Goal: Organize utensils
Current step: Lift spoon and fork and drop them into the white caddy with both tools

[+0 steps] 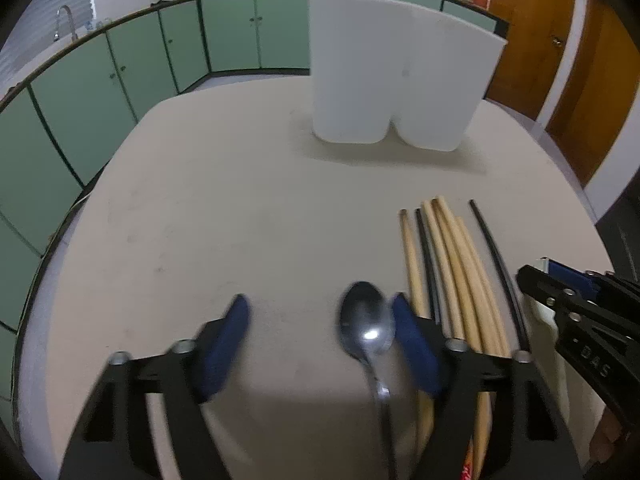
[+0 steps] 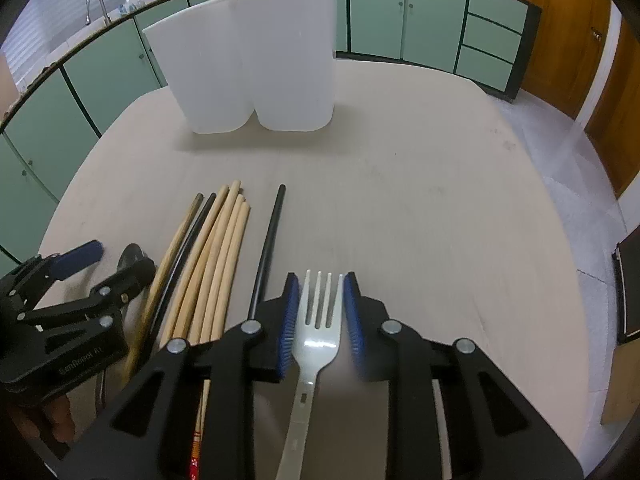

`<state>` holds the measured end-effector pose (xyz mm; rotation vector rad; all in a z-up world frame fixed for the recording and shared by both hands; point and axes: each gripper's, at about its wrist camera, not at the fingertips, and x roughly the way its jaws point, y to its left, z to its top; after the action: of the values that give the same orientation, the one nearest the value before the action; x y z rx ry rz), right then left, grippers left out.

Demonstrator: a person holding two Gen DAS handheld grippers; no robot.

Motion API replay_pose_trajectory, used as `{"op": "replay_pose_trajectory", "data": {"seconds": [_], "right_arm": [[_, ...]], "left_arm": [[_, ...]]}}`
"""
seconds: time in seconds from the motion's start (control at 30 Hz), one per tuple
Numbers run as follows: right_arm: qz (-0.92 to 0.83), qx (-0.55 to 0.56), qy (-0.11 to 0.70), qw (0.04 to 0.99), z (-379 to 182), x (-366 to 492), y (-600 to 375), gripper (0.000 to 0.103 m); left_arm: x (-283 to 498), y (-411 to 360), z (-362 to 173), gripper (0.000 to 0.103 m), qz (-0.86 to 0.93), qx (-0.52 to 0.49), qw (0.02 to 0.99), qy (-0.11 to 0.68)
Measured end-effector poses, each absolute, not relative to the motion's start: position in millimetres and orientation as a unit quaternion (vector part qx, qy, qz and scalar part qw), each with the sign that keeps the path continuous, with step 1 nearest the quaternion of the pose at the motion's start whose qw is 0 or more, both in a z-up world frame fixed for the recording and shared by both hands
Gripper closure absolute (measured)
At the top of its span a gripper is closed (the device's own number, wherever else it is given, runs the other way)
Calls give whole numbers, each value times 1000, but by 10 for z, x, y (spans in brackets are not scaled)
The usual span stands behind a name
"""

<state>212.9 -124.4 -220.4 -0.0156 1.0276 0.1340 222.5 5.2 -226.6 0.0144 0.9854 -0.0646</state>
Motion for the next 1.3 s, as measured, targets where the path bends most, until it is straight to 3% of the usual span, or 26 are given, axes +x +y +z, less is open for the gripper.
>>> {"op": "replay_pose_trajectory", "data": {"seconds": [0.13, 0.33, 0.7, 1.3], "right_arm": [[67, 3, 491, 869, -2202, 2109, -1281, 83], [65, 19, 468, 881, -2080, 2004, -1379, 84], [83, 5, 385, 919, -1573, 1854, -1437, 84], [135, 43, 272, 952, -672, 2245, -1653, 84]], "left_arm": [[2160, 57, -2247, 75, -56, -2, 886, 461], [2004, 179, -2186, 75, -79, -34, 894, 440], [1688, 207, -1672, 75, -92, -33, 941, 324], [1837, 285, -825, 76, -102, -50, 971, 208]]}}
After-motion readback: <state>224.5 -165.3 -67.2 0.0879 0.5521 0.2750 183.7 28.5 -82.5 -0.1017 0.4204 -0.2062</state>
